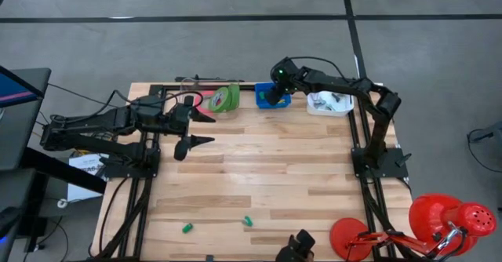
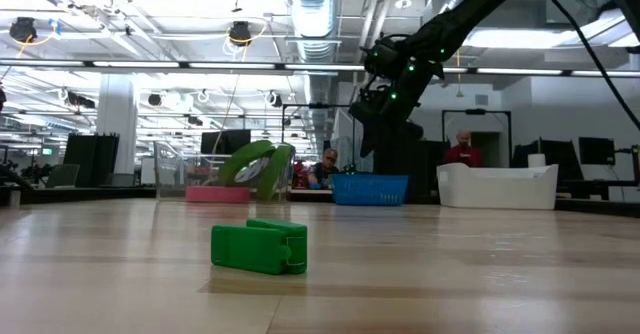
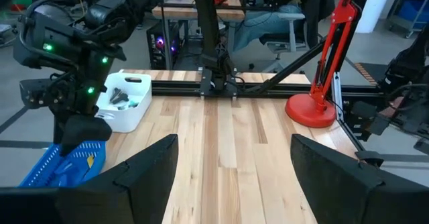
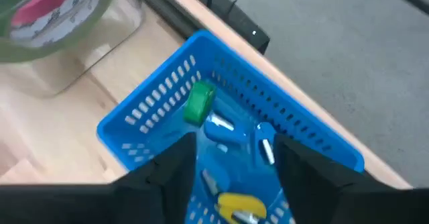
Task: Pick and place Stapler, Stapler remover, tape
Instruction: Put the green stapler into the blue bin
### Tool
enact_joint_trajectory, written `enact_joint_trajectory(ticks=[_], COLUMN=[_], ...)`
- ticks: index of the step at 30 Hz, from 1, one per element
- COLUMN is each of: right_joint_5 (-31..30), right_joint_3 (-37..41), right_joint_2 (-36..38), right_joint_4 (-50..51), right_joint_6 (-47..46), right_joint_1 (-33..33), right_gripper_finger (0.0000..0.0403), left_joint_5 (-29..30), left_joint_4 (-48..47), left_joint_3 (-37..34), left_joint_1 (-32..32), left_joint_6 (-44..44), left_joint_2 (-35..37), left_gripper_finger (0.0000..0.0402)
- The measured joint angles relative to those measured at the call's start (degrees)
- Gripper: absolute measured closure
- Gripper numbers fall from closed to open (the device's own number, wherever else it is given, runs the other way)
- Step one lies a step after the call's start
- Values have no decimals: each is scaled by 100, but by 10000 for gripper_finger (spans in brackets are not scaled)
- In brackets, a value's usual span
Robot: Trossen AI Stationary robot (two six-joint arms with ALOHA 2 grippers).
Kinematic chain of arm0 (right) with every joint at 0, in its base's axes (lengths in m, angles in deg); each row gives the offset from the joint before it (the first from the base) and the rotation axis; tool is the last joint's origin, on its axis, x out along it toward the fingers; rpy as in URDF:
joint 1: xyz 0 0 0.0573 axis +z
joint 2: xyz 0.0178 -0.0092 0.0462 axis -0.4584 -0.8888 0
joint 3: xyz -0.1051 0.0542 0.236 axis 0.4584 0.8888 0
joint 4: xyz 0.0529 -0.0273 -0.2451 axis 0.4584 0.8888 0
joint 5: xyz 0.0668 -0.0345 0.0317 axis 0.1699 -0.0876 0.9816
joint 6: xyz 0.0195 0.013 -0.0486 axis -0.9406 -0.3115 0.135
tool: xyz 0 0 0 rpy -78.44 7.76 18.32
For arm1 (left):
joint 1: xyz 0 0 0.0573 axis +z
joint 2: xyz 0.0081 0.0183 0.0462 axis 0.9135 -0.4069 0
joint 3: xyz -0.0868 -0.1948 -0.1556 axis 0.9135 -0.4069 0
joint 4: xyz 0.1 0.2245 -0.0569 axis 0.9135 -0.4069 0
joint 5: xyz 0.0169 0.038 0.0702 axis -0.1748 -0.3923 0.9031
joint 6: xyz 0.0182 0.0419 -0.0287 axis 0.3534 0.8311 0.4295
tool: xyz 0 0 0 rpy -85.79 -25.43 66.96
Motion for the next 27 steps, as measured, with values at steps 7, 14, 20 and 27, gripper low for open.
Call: enact_joint_trajectory(ticks=[7, 14, 20, 27], right_joint_5=[256, 252, 244, 249], right_joint_3=[0, -2, -2, -2], right_joint_2=[459, 1255, 1936, 2688], right_joint_4=[22, 530, 1298, 1531], right_joint_6=[58, 60, 56, -87], right_joint_1=[212, 668, 1230, 1901], right_gripper_finger=[163, 177, 191, 202], left_joint_5=[0, 42, -73, -317], left_joint_4=[74, 99, 65, 67], left_joint_3=[0, 0, 0, 1], left_joint_1=[1, 0, 1, -131], left_joint_6=[-177, -466, -472, -381], left_joint_2=[0, -78, -372, -774], left_gripper_finger=[124, 124, 124, 124])
